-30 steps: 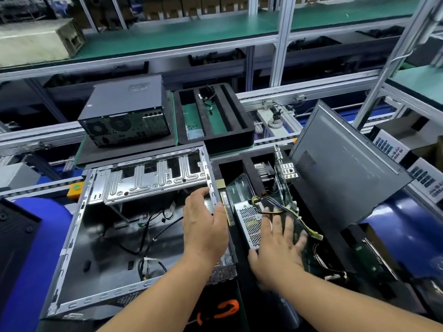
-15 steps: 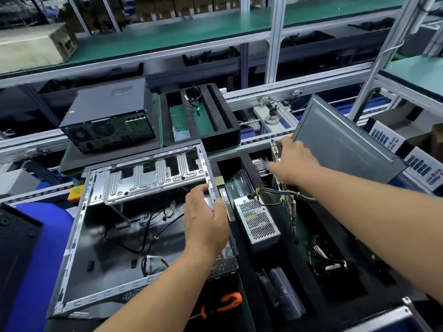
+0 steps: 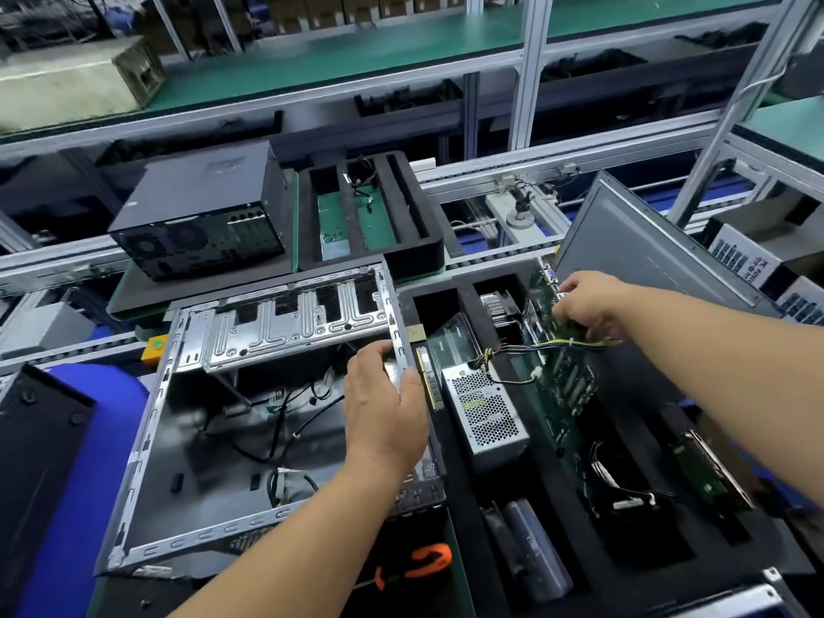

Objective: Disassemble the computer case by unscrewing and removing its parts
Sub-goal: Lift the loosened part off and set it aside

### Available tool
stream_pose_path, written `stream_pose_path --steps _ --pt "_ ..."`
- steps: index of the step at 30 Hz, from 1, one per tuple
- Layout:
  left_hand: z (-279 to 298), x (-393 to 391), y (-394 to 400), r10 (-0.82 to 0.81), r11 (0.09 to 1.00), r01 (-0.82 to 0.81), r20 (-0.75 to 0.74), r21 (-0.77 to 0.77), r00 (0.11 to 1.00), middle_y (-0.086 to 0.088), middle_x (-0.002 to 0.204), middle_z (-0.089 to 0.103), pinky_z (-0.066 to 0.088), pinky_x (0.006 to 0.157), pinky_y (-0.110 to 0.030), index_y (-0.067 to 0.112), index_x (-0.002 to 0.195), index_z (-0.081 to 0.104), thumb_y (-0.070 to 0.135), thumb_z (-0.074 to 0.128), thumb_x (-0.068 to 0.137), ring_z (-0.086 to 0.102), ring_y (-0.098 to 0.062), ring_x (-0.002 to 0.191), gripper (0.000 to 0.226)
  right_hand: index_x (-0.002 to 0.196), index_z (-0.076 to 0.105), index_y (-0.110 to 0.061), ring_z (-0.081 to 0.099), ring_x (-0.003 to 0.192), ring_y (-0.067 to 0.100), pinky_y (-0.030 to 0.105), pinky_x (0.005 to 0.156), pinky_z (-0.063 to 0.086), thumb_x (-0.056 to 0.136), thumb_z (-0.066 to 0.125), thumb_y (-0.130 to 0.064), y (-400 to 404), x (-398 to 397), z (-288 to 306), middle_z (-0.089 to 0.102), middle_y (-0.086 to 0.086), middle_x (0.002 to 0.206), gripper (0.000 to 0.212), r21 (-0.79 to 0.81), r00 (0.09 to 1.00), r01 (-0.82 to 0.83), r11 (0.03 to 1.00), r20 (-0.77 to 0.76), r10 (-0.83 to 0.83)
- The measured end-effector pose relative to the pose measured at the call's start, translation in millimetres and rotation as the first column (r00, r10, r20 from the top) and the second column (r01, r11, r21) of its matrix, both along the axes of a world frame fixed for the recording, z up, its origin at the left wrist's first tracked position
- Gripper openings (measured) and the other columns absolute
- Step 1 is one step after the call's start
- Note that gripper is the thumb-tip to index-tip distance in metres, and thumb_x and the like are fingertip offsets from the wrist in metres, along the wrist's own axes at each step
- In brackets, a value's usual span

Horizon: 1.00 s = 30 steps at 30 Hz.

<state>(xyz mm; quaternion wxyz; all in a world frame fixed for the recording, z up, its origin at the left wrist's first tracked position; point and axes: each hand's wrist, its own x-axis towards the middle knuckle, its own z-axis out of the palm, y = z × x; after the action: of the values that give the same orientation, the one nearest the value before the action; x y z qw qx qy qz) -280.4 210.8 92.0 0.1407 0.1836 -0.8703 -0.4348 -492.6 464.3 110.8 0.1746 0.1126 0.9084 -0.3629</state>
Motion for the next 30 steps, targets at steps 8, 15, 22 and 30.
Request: stream_pose_path --steps 8,15,22,30 --pt "0 -1 1 0.011 1.000 -0.011 0.006 -0.004 1.000 0.015 0.129 0.041 0.038 0.114 -0.047 0.032 0.139 0.042 0.041 0.047 0.102 0.042 -0.010 0.125 0.039 0.109 0.056 -0.023 0.061 0.051 0.032 0.041 0.053 0.052 0.076 0.066 0.009 21 -4 -5 0.062 0.026 0.087 0.047 -0.206 0.966 -0.124 0.971 0.199 0.165" --pt "-1 -1 1 0.022 1.000 -0.022 0.002 -0.021 1.000 0.015 0.132 0.041 0.038 0.114 -0.048 0.031 0.141 0.041 0.040 0.048 0.103 0.042 -0.010 0.127 0.040 0.123 0.055 -0.017 0.050 0.046 0.021 0.024 0.043 0.038 0.084 0.057 0.015 44 -12 -12 0.055 0.017 0.074 0.051 -0.292 0.956 -0.108 0.950 0.232 0.180" --pt "-2 -1 0 0.024 0.999 -0.024 0.009 -0.027 1.000 0.016 0.133 0.041 0.039 0.114 -0.045 0.032 0.142 0.040 0.044 0.047 0.101 0.043 -0.010 0.128 0.043 0.127 0.057 -0.016 0.058 0.051 0.027 0.033 0.046 0.048 0.080 0.059 0.013 60 -13 -9 0.062 0.023 0.085 0.055 -0.113 0.970 -0.162 0.980 0.164 0.179" --pt "-3 -2 0 0.011 1.000 -0.011 0.001 -0.015 1.000 0.015 0.131 0.040 0.039 0.113 -0.044 0.032 0.140 0.041 0.042 0.046 0.103 0.042 -0.010 0.126 0.039 0.151 0.030 -0.025 0.069 0.081 0.030 0.035 0.058 0.056 0.088 0.073 -0.052 65 6 7 0.057 0.006 0.109 0.081 0.333 0.957 -0.288 0.898 0.123 0.262"
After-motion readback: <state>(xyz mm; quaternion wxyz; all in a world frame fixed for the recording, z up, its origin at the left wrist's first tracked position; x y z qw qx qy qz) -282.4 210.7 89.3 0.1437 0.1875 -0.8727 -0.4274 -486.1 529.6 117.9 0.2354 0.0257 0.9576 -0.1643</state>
